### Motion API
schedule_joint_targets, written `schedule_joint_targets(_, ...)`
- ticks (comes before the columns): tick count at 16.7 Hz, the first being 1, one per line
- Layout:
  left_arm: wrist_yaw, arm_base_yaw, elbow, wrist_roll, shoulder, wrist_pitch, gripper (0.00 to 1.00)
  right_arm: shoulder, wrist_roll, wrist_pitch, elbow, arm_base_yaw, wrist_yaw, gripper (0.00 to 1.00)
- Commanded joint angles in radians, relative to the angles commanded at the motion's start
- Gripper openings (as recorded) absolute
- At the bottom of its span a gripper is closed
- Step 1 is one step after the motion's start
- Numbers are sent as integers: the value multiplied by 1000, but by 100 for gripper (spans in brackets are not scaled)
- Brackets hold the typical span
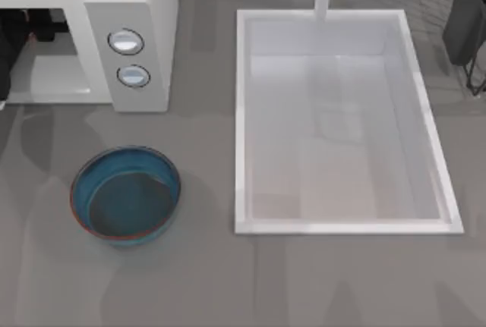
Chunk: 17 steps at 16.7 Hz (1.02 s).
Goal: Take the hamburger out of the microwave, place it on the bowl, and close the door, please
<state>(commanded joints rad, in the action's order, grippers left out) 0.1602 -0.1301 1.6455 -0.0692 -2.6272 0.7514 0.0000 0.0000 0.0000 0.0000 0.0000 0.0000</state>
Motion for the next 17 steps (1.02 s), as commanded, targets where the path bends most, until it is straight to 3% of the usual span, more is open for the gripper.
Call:
schedule_joint_targets(10, 57, -63, -745, -18, 289, 413, 0, 0, 0, 0, 0, 0, 0, 100)
schedule_joint_targets(13, 68, -75, -864, -22, 348, 494, 0, 0, 0, 0, 0, 0, 0, 100)
schedule_joint_targets(17, 71, -78, -890, -22, 362, 514, 0, 0, 0, 0, 0, 0, 0, 100)
